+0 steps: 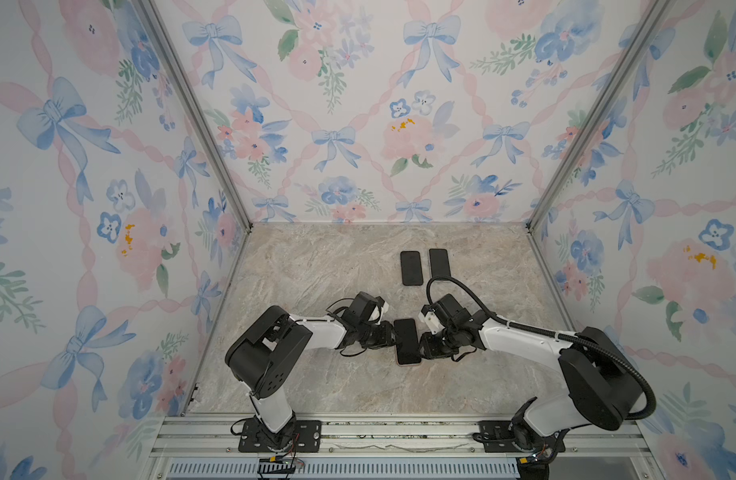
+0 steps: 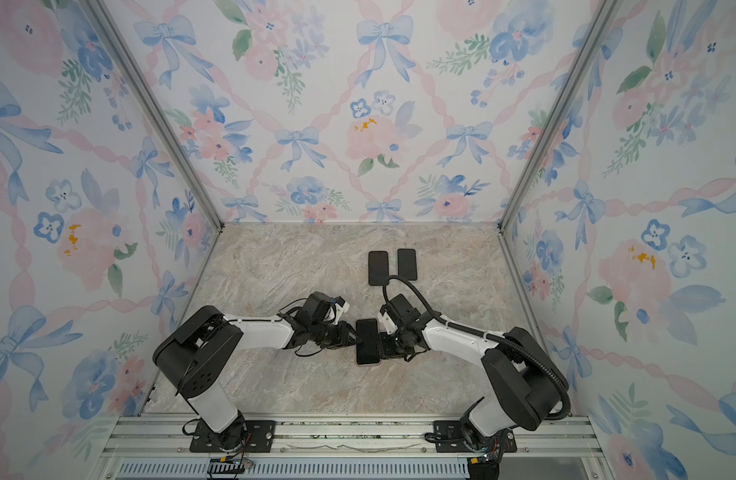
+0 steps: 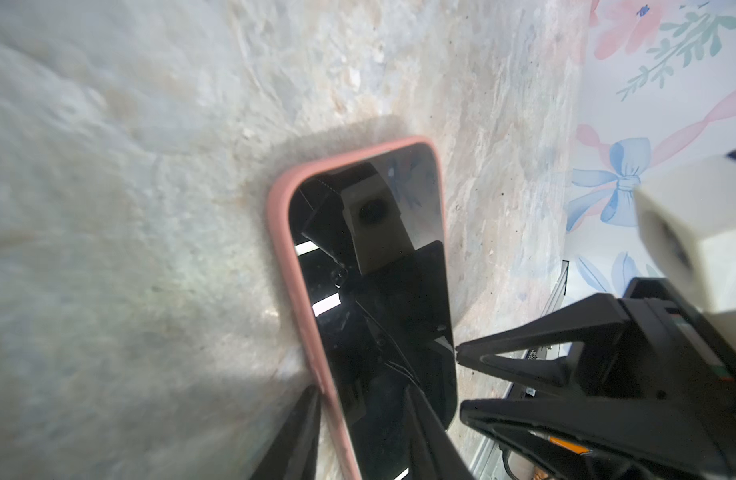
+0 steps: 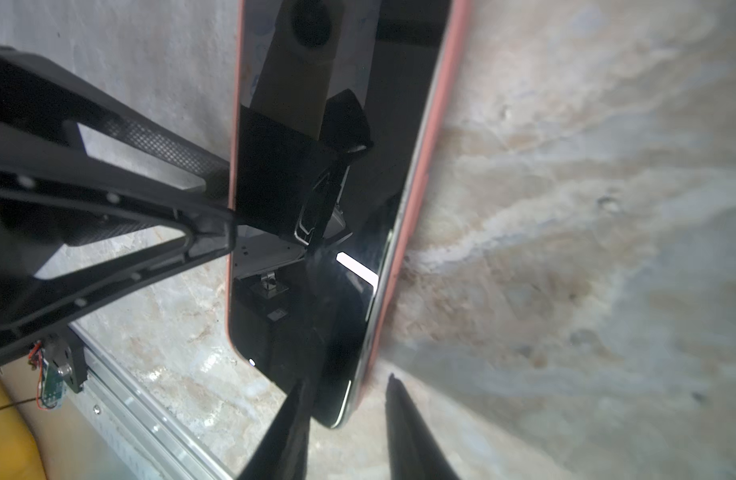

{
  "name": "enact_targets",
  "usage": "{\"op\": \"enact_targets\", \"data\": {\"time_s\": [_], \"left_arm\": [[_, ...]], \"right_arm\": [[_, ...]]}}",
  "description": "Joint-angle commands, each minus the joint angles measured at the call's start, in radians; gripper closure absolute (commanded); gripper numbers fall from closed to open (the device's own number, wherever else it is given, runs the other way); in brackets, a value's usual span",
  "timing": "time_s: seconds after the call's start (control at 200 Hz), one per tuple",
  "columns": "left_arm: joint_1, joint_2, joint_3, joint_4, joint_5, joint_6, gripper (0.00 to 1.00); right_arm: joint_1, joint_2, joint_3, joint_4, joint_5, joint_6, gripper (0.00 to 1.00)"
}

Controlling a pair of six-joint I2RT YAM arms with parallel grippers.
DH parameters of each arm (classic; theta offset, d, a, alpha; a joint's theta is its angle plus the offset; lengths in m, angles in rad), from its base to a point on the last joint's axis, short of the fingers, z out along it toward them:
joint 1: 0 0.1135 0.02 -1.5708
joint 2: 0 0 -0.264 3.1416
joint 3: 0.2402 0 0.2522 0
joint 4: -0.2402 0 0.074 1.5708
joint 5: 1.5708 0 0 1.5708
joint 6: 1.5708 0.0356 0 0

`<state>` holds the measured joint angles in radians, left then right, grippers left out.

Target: Put the phone into the phone case

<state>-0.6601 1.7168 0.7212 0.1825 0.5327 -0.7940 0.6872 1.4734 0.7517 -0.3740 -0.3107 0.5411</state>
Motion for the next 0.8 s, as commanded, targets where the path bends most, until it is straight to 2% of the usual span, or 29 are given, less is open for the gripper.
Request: {"op": "enact_targets", "data": {"time_s": [0.0,0.105,0.38,0.795], "left_arm": [[0.004,-0.043,-0.086,-0.03,0.052,-0.037,0.61],[-0.023,-0.11,-0.153,0.043,0.079,-0.119,0.59],[-0.003,-0.091,-0.207,0.164,0.181,-0.141,0.59],[-0.007,-0.023,-0.198,0.205,0.19,-0.145,0.62]], "right_arm": [[0.052,-0.082,-0.059,-0.009,0.092,0.227,0.68],[0.077,-0.128,-0.133,0.088,0.113,0.304,0.68],[0.063,-0.118,-0.156,0.193,0.056,0.218,0.69],[0.049,-0.071,-0.18,0.245,0.017,0.196,0.8]]}}
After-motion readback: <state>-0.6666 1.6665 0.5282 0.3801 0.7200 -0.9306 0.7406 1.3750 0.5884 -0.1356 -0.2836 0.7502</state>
